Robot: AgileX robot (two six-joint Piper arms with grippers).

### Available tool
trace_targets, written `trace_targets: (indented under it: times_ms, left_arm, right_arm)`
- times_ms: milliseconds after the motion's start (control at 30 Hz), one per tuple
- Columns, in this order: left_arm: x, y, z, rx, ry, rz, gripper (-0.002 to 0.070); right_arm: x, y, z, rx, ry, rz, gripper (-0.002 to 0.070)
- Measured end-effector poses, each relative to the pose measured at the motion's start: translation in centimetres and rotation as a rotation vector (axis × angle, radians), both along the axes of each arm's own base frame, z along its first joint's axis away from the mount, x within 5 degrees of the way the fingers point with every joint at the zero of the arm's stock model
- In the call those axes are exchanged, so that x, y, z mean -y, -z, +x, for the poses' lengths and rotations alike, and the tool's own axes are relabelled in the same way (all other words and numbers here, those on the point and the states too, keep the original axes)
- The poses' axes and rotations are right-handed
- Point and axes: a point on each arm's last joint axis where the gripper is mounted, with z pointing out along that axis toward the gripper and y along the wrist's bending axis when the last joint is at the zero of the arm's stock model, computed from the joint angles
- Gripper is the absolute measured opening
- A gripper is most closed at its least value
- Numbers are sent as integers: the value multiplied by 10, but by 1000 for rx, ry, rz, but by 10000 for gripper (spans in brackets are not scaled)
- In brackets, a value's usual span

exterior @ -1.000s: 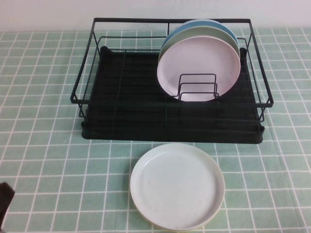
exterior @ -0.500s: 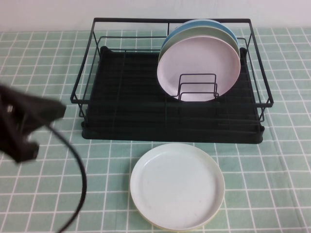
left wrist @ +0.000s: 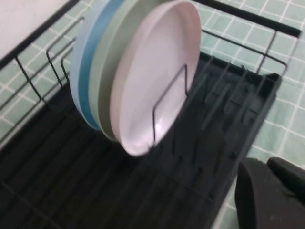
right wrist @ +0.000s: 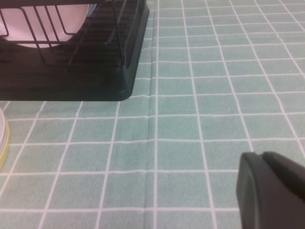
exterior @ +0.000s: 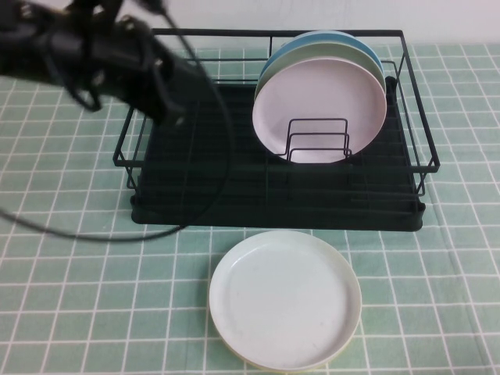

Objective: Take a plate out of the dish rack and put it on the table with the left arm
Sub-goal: Grasp the plate from the shelf

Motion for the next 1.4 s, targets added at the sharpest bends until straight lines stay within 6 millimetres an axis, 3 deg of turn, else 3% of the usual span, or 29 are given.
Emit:
trace_targets:
  times_ms: [133,300,400,600,900,1133,1400]
  left_arm:
    - [20,1,31,26,26,8,80]
    - [49,14,60,54,67,46,353]
    - [75,27,71,94,86,76,431]
    - [103,50,88,179,37,74,456]
    - [107,57,97,226,7,74,459]
    - [117,77,102,201,13,85,440]
    - [118,85,111,217,-42,52,433]
  right_arm:
    - [0,0,0,0,0,0,-18]
    - [0,0,0,0,0,0,-18]
    - [0,0,0,0,0,0,-18]
    - [0,0,0,0,0,0,-18]
    - [0,0,0,0,0,0,-18]
    - [0,0,0,0,0,0,-18]
    - [0,0,0,0,0,0,-18]
